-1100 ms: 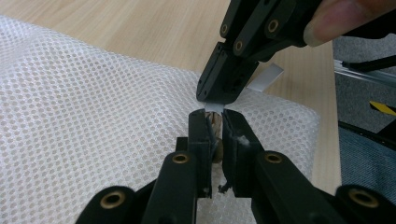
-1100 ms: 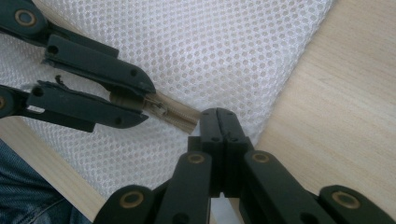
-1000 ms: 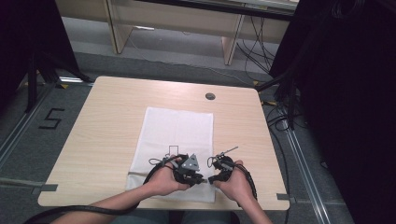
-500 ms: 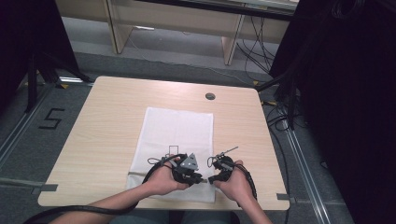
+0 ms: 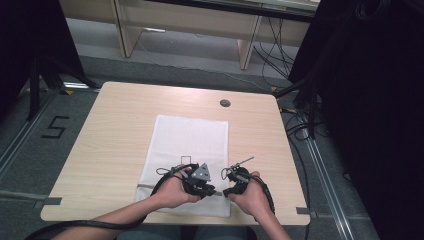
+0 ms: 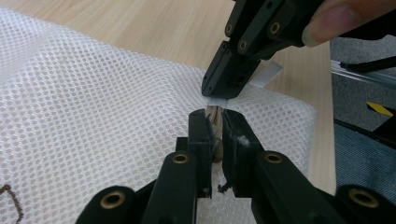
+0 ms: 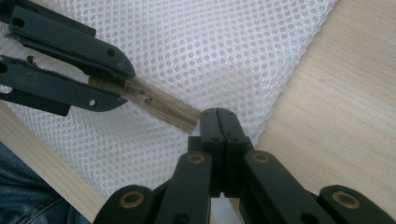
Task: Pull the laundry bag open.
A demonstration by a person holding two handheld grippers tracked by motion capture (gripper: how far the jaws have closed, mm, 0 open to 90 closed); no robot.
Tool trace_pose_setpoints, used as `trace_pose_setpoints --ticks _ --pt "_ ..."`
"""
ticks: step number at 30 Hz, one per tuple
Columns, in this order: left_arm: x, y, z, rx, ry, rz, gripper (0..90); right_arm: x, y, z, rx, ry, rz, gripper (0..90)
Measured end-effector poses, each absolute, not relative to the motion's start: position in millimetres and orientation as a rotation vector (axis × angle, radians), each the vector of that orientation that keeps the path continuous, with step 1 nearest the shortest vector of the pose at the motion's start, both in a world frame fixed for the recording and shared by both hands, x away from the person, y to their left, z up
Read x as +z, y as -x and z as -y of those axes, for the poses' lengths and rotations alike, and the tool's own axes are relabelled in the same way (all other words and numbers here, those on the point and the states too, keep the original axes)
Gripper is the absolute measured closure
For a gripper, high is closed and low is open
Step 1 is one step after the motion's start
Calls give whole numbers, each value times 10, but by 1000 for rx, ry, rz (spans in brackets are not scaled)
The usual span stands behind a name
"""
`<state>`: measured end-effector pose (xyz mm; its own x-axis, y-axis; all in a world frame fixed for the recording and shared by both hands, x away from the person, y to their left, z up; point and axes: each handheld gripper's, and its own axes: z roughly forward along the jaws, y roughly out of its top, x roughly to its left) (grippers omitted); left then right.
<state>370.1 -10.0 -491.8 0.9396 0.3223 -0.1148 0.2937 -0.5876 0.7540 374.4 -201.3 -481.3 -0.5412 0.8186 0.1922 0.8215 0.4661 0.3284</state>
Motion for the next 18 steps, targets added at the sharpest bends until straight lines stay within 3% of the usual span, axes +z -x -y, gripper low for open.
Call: trace_pose_setpoints --ticks 18 --pt "-4878 -3695 45 50 -2240 -425 819 -4812 -3743 2013 -607 1502 2681 900"
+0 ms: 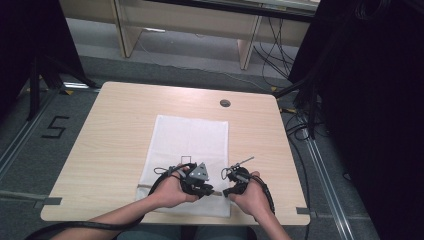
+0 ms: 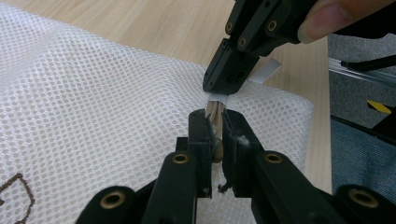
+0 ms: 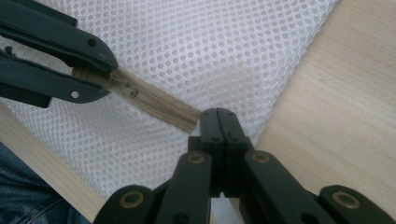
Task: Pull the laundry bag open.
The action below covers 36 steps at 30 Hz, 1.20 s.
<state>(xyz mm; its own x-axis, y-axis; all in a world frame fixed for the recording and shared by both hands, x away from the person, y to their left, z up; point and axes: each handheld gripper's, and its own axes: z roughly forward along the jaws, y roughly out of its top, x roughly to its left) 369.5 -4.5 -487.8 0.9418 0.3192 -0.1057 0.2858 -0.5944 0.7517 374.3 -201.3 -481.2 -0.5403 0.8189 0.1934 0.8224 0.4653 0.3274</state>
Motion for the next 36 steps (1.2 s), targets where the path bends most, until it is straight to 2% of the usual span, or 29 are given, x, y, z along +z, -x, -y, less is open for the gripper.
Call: trace_pose_setpoints --ticks 36 --pt "-4823 -3676 -52 48 -2240 -442 820 -4817 -3747 2017 -605 1512 2672 900"
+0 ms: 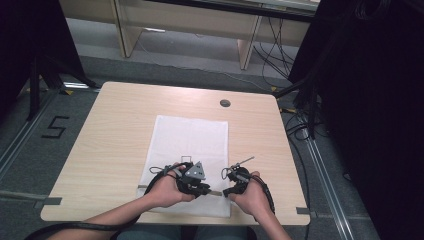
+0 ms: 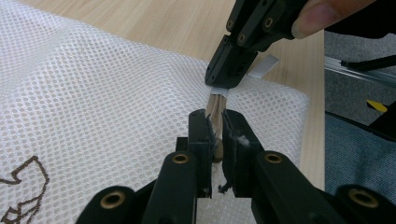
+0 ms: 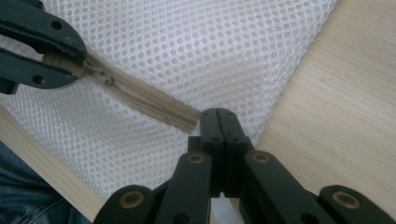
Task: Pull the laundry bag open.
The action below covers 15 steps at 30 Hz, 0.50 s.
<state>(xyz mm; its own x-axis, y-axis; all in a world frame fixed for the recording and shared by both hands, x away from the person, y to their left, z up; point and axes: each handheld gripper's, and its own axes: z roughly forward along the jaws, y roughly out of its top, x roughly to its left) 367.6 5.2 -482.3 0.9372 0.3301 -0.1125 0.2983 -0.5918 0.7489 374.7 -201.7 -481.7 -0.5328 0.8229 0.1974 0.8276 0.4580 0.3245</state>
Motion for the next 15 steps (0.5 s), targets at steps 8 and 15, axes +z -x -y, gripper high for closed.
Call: trace_pose_setpoints --ticks 8,15 --pt "-4792 -3684 -77 52 -2238 -436 819 -4816 -3748 2019 -608 1516 2664 900" --pt "-4789 -3680 -113 62 -2241 -423 820 -4817 -3749 2019 -607 1514 2667 900"
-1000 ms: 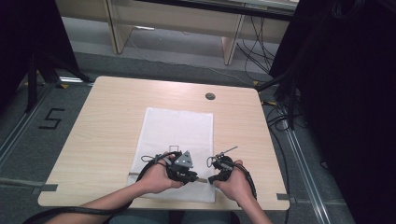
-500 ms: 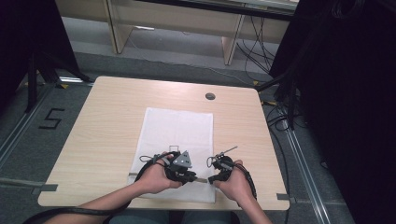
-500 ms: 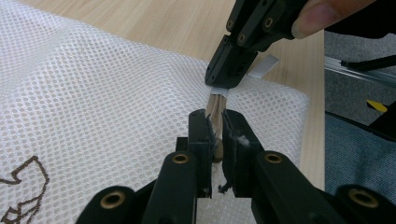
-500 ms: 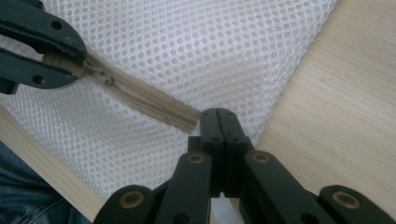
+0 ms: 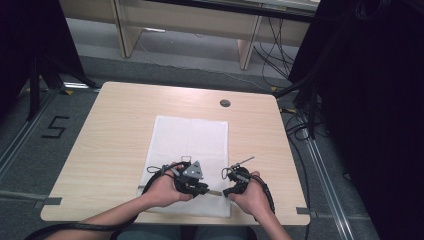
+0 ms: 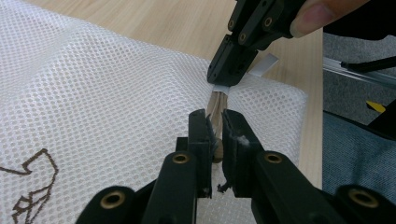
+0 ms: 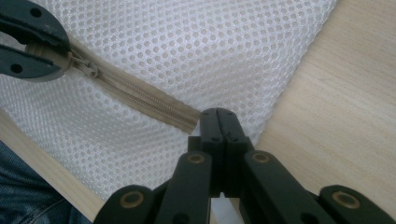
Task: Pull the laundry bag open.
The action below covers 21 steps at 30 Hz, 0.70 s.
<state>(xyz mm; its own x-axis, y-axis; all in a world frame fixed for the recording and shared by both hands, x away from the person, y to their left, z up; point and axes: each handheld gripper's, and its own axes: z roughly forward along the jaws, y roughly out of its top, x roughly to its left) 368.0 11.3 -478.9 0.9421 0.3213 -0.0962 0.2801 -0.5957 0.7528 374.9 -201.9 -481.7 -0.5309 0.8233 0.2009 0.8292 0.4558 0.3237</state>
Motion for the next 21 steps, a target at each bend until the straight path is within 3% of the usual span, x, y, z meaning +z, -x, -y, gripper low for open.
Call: trace_pose_setpoints --ticks 21 --pt "-4763 -3684 -137 55 -2245 -444 819 -4816 -3747 2019 -608 1518 2663 900"
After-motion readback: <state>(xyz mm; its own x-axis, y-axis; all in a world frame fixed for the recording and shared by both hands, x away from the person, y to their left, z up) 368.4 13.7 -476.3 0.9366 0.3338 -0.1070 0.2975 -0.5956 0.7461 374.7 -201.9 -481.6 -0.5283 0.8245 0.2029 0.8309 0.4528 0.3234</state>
